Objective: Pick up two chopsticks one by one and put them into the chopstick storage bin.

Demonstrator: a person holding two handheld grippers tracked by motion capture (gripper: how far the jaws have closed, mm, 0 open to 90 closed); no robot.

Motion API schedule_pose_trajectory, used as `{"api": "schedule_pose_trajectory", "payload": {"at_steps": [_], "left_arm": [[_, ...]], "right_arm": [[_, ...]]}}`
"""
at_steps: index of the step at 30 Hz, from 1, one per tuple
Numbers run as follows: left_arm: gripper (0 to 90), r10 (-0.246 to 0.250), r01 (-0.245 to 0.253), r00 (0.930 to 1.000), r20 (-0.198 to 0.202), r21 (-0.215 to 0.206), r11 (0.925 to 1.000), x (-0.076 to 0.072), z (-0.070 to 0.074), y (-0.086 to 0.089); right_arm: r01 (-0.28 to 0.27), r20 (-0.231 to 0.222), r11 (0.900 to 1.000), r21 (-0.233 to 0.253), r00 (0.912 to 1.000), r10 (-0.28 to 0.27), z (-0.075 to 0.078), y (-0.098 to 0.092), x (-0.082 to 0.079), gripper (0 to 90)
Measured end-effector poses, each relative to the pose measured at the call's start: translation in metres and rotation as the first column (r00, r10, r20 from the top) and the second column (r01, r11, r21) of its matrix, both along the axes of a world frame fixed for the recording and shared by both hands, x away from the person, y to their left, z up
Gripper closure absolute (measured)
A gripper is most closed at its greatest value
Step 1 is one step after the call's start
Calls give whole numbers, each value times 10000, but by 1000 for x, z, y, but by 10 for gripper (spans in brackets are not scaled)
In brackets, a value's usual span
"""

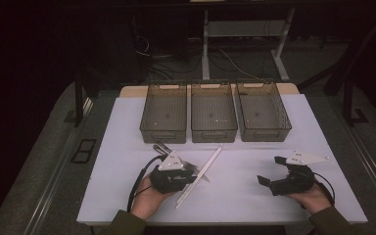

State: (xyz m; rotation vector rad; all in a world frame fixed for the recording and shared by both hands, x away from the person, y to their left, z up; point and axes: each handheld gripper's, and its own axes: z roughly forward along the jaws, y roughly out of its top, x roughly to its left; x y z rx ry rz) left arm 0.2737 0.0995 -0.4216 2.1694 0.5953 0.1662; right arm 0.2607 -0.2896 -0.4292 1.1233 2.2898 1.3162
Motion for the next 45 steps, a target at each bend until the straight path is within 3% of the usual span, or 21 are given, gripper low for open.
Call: {"api": "schedule_pose_trajectory", "payload": {"at_steps": [10, 25, 39, 45], "left_arm": [[792, -102, 109, 9997, -243, 286, 9995, 1, -7, -9], [785, -144, 165, 9997, -217, 1030, 9945, 2, -17, -19], [774, -272, 297, 9993, -246, 1097, 9935, 1, -18, -22], [765, -414, 439, 9989, -211, 1353, 9898, 1, -20, -24]], "right_arm": [[17, -25, 10000, -8, 10000, -17, 0, 0, 0, 6], [37, -38, 10000, 19, 10000, -37, 0, -1, 0, 6], [57, -32, 10000, 58, 10000, -57, 0, -1, 0, 6], [73, -29, 9999, 82, 10000, -73, 0, -1, 0, 6]]}}
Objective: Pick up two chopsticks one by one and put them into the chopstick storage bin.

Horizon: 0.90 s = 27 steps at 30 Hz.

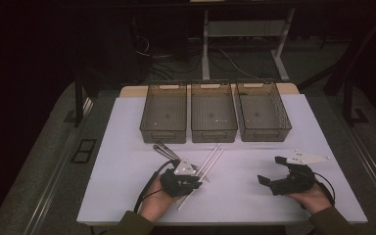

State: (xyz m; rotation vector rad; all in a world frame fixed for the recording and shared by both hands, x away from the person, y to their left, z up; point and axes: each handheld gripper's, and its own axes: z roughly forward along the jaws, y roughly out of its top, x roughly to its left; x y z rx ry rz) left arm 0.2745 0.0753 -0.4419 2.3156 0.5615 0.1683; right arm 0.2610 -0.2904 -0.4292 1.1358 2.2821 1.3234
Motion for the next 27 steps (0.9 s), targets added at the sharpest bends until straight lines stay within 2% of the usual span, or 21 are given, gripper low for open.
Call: {"api": "schedule_pose_trajectory", "payload": {"at_steps": [9, 21, 27], "left_arm": [[764, -253, 253, 9997, 19, 235, 9994, -3, -3, -8], [819, -669, 669, 9974, -252, -6, 9978, -4, -4, -12], [817, -663, 663, 9974, -271, -5, 9978, -4, -4, -12]], "right_arm": [[14, 15, 10000, 2, 10000, -14, 0, 0, 0, 6], [2, 0, 10000, -5, 10000, -2, 0, 0, 0, 6], [0, -5, 10000, -6, 10000, 0, 0, 0, 0, 6]]}}
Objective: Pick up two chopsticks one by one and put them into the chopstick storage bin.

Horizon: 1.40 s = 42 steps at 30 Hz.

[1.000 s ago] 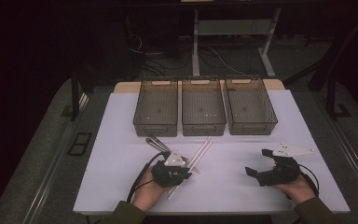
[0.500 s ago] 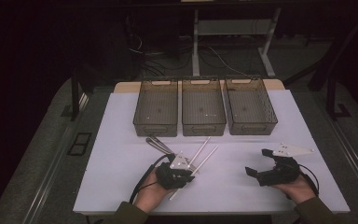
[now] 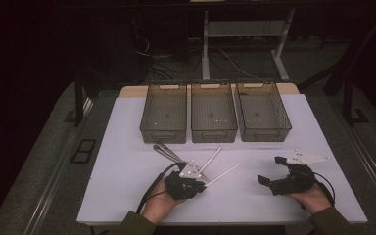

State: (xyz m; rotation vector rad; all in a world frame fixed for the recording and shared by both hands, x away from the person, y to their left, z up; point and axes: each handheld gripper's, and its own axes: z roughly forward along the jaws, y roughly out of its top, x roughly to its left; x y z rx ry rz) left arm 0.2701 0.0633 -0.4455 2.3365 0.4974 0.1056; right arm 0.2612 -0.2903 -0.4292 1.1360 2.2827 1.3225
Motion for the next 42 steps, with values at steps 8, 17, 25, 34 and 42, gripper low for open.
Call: {"api": "schedule_pose_trajectory", "payload": {"at_steps": [8, 17, 25, 34, 42], "left_arm": [[775, 138, -137, 9999, 26, -278, 9995, 6, 3, -5], [777, 80, -79, 9997, 232, -50, 10000, 10, -1, -26], [826, 225, -224, 9997, 72, -94, 9997, 9, -2, -28], [846, 761, -767, 9966, -313, -210, 9968, 8, -2, -30], [837, 515, -538, 9968, -604, -379, 9978, 8, -3, -32]], "right_arm": [[25, -20, 10000, 1, 10000, -25, 0, 0, 0, 6], [39, -15, 10000, 46, 10000, -39, 0, 0, 0, 6], [5, -36, 10000, 48, 10000, -5, 0, 0, 0, 6], [21, -28, 10000, 97, 10000, -21, 0, 0, 0, 6], [33, -57, 9999, 118, 10000, -32, 0, -1, 0, 6]]}}
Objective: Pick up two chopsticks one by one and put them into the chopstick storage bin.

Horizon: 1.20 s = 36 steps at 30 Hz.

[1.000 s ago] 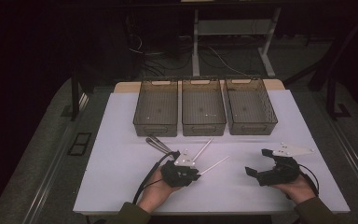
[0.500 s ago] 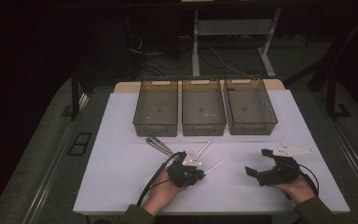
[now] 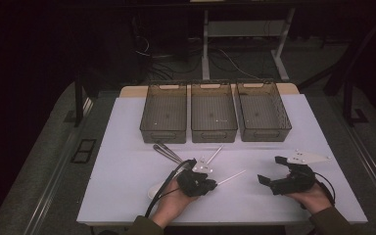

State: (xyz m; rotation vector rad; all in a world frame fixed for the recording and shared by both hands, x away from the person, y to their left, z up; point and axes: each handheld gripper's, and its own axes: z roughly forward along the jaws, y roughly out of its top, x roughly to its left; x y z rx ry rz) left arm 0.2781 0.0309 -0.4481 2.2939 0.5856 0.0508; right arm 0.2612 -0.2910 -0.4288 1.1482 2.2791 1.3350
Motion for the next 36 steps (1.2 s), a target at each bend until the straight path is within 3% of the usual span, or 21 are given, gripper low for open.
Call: {"api": "schedule_pose_trajectory", "payload": {"at_steps": [5, 8, 12, 19, 27, 32, 36], "left_arm": [[837, 264, -265, 9996, -62, -41, 9996, -2, -1, -1], [846, 157, -161, 9996, 232, 183, 9997, -4, 0, -2], [849, 156, -164, 9993, 336, 233, 9996, -5, 1, -3], [849, 212, -210, 9993, 306, -57, 9998, -4, 9, -1], [849, 484, -464, 9986, 189, -959, 9943, 3, 25, 5], [849, 668, -596, 9969, 420, -1546, 9862, 10, 40, 11], [849, 851, -718, 9948, 554, -2096, 9752, 13, 50, 18]], "right_arm": [[-4, 16, 10000, -19, 10000, 4, 0, 1, 0, 6], [-2, 6, 10000, -25, 10000, 2, 0, 1, 0, 6], [0, 13, 10000, 10, 10000, 0, 0, 0, 0, 6], [38, 51, 9999, 94, 10000, -39, 1, -1, 0, 6], [-22, 134, 9999, 102, 9999, 21, 1, 1, -1, 6], [-26, 119, 9999, 127, 9999, 25, 0, 2, 0, 6], [-23, 117, 9999, 121, 9999, 22, 0, 2, 0, 6]]}}
